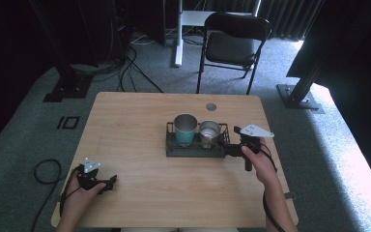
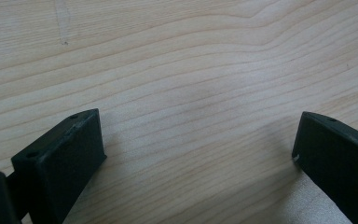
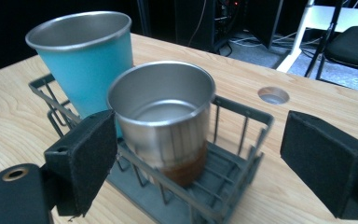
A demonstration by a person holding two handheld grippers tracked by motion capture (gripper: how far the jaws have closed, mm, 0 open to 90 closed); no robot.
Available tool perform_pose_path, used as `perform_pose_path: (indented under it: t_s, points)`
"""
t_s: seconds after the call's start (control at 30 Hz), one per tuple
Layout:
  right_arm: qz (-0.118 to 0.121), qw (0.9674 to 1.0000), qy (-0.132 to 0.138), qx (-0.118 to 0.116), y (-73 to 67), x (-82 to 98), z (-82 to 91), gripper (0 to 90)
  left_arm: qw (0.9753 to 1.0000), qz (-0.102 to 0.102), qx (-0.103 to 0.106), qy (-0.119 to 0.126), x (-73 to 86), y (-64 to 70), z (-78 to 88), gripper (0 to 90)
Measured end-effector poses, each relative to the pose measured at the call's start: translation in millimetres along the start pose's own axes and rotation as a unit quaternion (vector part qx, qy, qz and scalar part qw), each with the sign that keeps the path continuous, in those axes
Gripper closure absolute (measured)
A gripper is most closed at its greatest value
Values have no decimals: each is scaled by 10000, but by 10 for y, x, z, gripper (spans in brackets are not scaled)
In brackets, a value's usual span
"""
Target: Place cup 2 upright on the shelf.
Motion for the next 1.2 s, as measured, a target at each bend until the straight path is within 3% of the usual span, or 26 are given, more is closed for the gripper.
perform_pose_path:
  t_s: [0.5,1.2]
  points:
    - [-120,9998,-33,150,151,168,266,107,10000,0,0,0,0,0,0,26]
    - [-315,9987,-249,303,239,554,454,107,10000,-8,2,5,1,-2,-1,26]
Point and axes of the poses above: each handheld gripper's, and its own axes: z roughly backward along the jaws, x roughly out of its underside, y roughly to its right, the point moved 1 cm from there along -z, roughly forward along the jaws, and after that the axes turned 1 degree about -z, right-handed, at the moved point
